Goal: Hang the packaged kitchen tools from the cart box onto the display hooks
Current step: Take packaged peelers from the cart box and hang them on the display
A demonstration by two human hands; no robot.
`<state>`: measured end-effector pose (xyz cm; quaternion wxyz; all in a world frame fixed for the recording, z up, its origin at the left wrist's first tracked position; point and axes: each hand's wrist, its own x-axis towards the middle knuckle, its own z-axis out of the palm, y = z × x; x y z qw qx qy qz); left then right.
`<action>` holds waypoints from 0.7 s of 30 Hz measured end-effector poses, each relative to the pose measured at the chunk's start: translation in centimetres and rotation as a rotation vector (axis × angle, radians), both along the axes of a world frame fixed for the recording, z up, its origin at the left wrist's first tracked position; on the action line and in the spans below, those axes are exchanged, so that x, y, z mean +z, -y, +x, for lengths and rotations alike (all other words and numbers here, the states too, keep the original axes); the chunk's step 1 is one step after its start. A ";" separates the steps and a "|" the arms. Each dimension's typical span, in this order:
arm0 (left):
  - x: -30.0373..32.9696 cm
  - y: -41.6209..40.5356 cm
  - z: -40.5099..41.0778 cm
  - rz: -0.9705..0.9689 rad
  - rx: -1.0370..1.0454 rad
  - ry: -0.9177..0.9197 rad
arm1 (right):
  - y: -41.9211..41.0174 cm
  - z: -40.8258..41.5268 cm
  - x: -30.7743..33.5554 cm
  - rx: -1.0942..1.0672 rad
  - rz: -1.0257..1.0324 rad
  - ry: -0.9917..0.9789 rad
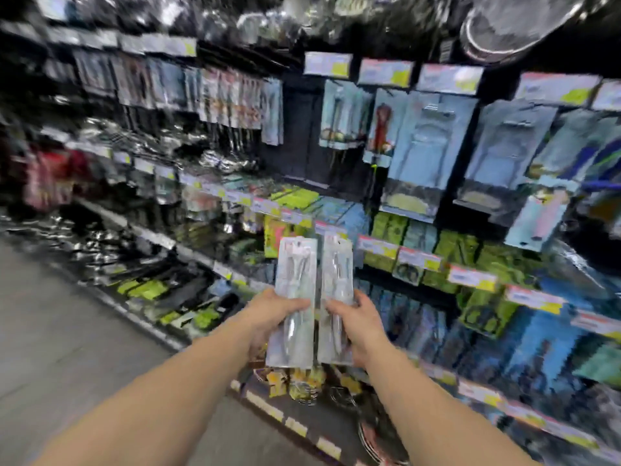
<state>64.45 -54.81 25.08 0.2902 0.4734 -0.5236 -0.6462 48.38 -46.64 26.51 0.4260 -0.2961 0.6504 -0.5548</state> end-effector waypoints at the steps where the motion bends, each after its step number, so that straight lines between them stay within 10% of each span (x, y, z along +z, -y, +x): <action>1: 0.7 0.5 1.9 -0.001 0.045 -0.021 | 1.7 1.7 0.3 0.025 0.003 -0.013; 21: 11.2 30.9 17.4 -0.278 0.401 -0.115 | 36.8 14.8 9.6 0.174 -0.310 -0.316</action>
